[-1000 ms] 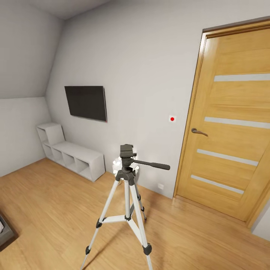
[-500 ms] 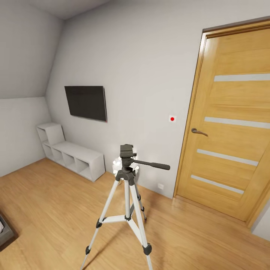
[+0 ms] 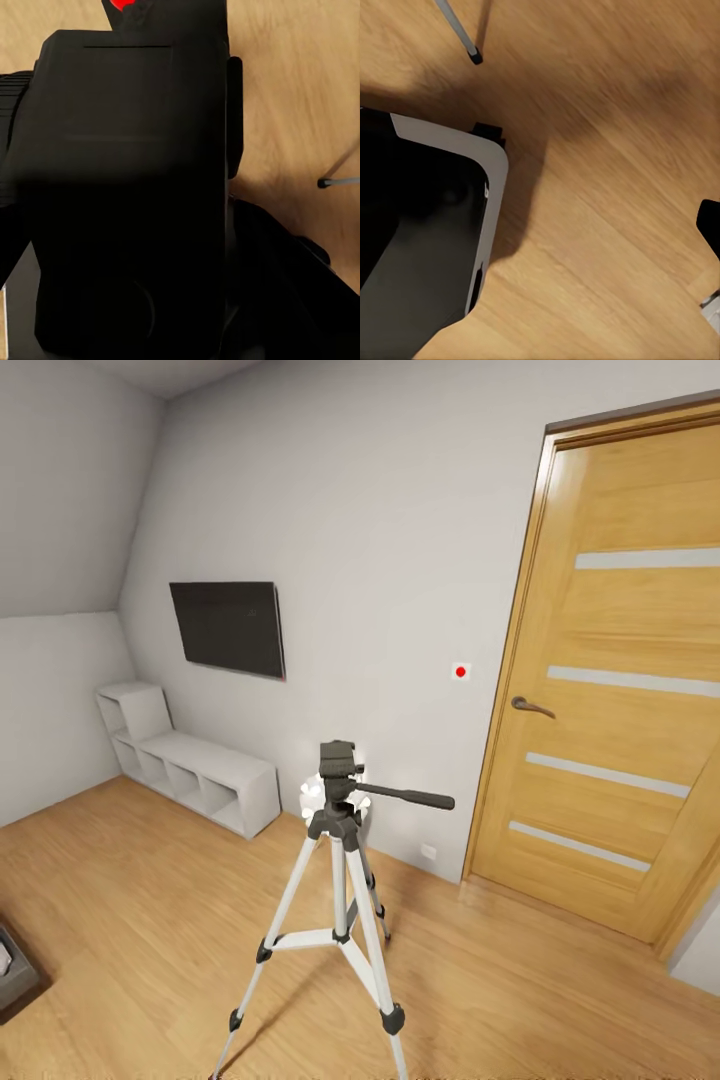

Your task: Attach the digital camera to the camera tripod in the bedroom.

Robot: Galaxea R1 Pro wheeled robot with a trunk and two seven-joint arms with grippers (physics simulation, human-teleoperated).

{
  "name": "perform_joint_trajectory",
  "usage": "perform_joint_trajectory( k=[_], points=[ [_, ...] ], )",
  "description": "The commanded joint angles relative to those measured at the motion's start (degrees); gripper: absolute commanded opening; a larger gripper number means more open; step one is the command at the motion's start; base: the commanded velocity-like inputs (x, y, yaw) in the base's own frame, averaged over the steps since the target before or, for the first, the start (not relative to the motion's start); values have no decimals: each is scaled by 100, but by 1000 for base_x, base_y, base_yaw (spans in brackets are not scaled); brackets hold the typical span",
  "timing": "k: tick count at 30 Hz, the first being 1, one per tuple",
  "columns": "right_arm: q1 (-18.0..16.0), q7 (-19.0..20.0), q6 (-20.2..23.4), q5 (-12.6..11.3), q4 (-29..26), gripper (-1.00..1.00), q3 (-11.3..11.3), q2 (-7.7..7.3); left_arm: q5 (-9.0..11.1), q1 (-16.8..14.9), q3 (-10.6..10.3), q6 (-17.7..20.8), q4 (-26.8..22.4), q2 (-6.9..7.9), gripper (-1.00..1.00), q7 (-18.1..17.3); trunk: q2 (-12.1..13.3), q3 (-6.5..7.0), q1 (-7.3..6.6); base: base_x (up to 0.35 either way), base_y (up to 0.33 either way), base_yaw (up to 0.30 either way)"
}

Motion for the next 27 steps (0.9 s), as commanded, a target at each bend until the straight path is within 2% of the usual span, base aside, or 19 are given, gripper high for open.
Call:
perform_joint_trajectory(
  k=[1, 27],
  points=[
    [-7, 13, -10, 25, 13, 100, -3, -2, 27, -4, -51, 4, 0, -2, -100, 21, -8, -16, 2, 0, 0, 0],
    [-7, 13, -38, 25, 12, 100, -3, -5, 27, -4, -51, 4, 0, -2, -100, 21, -8, -254, 2, 0, 0, 0]
  ],
)
